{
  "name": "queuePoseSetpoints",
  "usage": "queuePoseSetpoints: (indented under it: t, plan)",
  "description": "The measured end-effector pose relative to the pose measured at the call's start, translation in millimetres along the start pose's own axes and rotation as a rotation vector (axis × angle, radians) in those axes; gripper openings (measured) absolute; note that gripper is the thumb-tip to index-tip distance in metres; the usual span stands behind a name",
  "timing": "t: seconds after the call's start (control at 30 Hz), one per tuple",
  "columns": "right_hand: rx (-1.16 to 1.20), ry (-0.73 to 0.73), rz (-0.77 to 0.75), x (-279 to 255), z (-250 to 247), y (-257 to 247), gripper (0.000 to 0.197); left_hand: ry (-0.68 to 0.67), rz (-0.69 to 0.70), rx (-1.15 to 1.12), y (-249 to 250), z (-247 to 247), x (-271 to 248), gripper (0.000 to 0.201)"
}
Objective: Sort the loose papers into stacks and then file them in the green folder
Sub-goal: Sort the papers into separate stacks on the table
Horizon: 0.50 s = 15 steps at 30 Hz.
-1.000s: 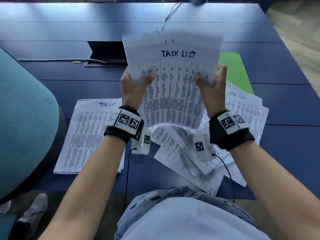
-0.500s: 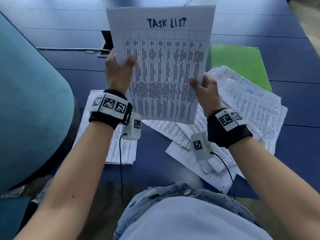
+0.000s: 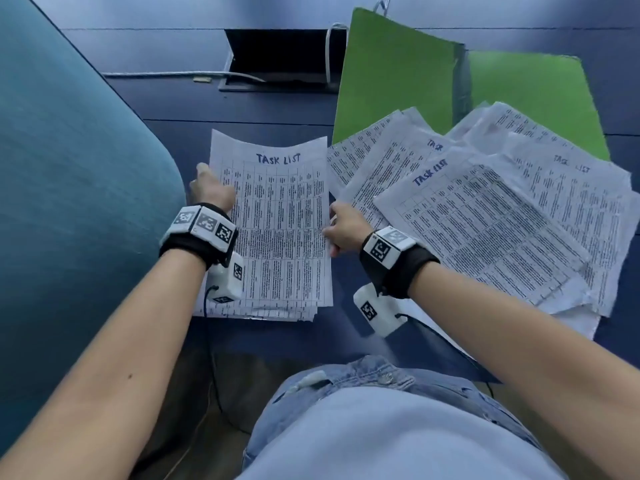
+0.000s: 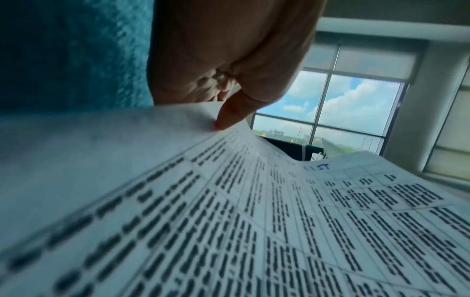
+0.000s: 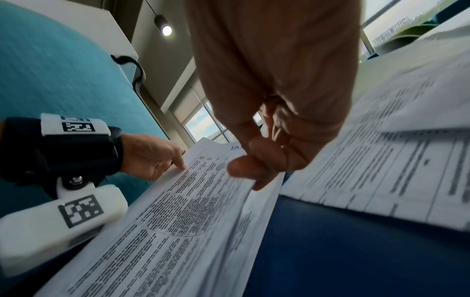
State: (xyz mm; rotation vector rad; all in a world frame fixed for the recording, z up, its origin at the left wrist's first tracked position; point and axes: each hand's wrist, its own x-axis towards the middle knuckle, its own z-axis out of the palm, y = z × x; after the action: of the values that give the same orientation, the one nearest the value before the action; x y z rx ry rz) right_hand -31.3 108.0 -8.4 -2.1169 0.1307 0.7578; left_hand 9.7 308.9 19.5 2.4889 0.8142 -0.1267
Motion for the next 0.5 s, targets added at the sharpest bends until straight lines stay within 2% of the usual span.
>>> queuePoseSetpoints:
  t: [0.13,0.2,0.3,0.37,0.43,0.5]
  plan:
    - [0.058,-0.022,0.145,4,21,-4,0.035,-0.062,-0.076,0.044,-20,19,4,0.05]
    - [-0.017,0.022,0.127,6,32,-4,0.041,-0.051,-0.099,0.088,-27,26,5,0.063]
    - [-0.163,0.065,0.086,8,47,-5,0.048,-0.111,-0.1,0.156,-30,34,6,0.088]
    - [-0.203,0.048,0.075,6,48,-8,0.053,-0.136,-0.102,0.165,-29,39,6,0.094]
    - [-0.205,0.026,0.044,5,42,-8,0.046,-0.16,-0.103,0.173,-23,41,3,0.092]
    - [-0.203,0.031,0.005,4,29,-7,0.027,-0.208,-0.1,0.173,-15,41,0,0.089]
